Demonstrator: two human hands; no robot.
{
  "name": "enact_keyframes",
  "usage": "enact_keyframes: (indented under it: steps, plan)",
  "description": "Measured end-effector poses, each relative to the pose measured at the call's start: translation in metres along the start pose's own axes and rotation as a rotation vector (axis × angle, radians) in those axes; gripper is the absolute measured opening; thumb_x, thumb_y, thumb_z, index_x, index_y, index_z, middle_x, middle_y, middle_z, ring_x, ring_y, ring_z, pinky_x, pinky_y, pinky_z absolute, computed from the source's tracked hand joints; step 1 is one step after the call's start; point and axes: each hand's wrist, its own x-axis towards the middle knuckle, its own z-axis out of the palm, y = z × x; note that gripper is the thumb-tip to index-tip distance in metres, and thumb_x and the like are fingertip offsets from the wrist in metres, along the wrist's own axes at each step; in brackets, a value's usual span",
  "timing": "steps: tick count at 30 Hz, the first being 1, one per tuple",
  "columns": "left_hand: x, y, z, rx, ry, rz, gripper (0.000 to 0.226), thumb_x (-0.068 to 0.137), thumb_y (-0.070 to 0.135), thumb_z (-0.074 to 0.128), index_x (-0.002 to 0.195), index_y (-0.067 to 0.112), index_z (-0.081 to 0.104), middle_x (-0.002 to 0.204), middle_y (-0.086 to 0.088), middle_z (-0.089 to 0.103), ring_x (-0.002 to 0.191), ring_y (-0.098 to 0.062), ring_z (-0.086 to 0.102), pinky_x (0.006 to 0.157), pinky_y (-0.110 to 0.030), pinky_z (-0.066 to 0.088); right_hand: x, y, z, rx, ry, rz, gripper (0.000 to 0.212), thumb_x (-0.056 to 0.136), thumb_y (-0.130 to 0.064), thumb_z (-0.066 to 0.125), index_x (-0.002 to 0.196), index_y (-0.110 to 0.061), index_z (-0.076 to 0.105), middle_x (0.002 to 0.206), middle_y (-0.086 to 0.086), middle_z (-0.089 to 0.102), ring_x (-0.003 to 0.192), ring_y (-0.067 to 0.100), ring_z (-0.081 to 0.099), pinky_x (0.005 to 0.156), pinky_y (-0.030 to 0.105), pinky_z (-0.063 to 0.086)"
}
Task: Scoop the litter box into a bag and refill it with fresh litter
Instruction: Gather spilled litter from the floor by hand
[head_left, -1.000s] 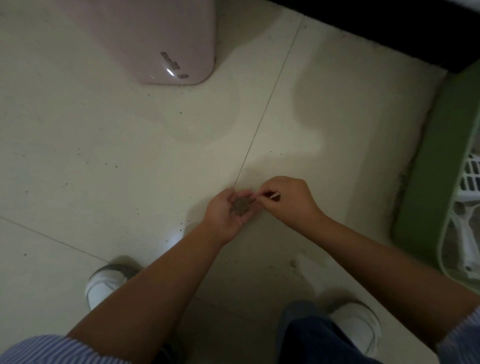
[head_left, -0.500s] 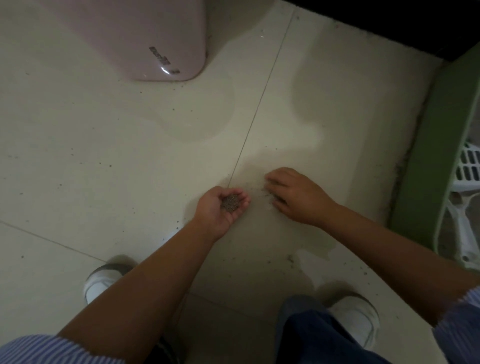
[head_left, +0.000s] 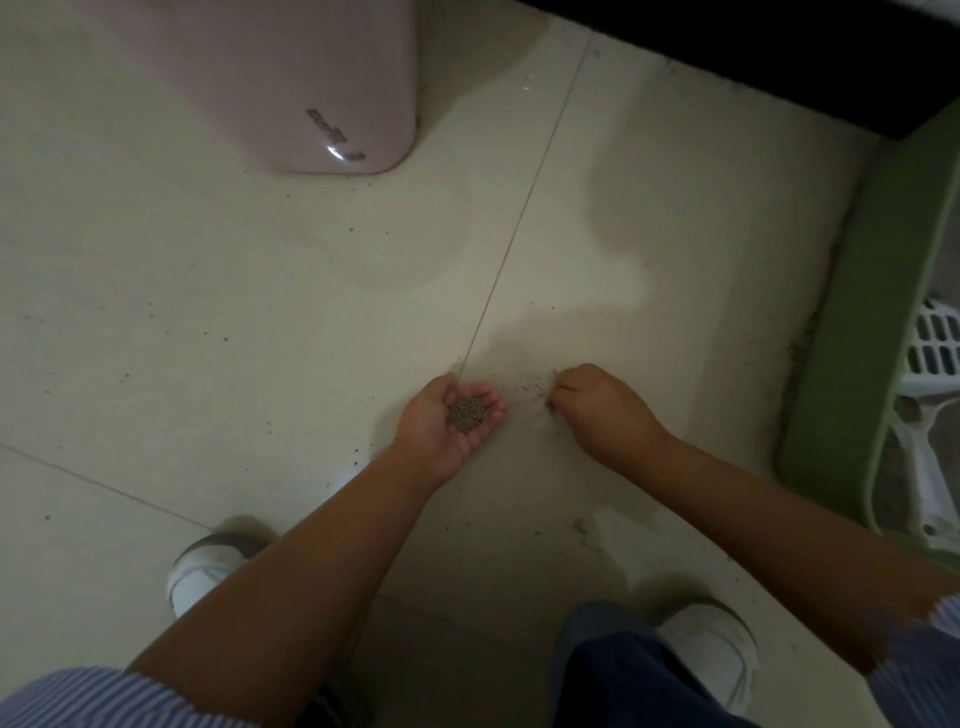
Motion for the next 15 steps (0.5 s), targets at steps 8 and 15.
enact_keyframes:
  steps: [8,15]
  plan:
    - [-0.001,0.000,-0.002,0.009,-0.022,-0.047,0.051,0.102,0.027,0.028,0.070,-0.004,0.052,0.048,-0.013,0.062,0.046,-0.021,0.063,0.043,-0.023,0.053,0.020,-0.009,-0.031,0.180,-0.098,0.376,0.032,0.081,-0.019,0.046,0.089,0.002,0.070,0.095,0.020,0.068,0.092,0.028,0.064,0.072,0.027,0.037]
    - [-0.008,-0.007,0.001,0.076,-0.056,-0.094,0.050,0.101,0.018,0.028,0.063,0.000,0.055,0.053,-0.010,0.062,0.051,-0.018,0.062,0.045,-0.022,0.054,0.013,-0.044,-0.045,0.392,0.029,0.228,0.022,0.082,-0.024,0.067,0.097,-0.009,0.073,0.092,0.009,0.072,0.086,0.023,0.066,0.070,0.022,0.040]
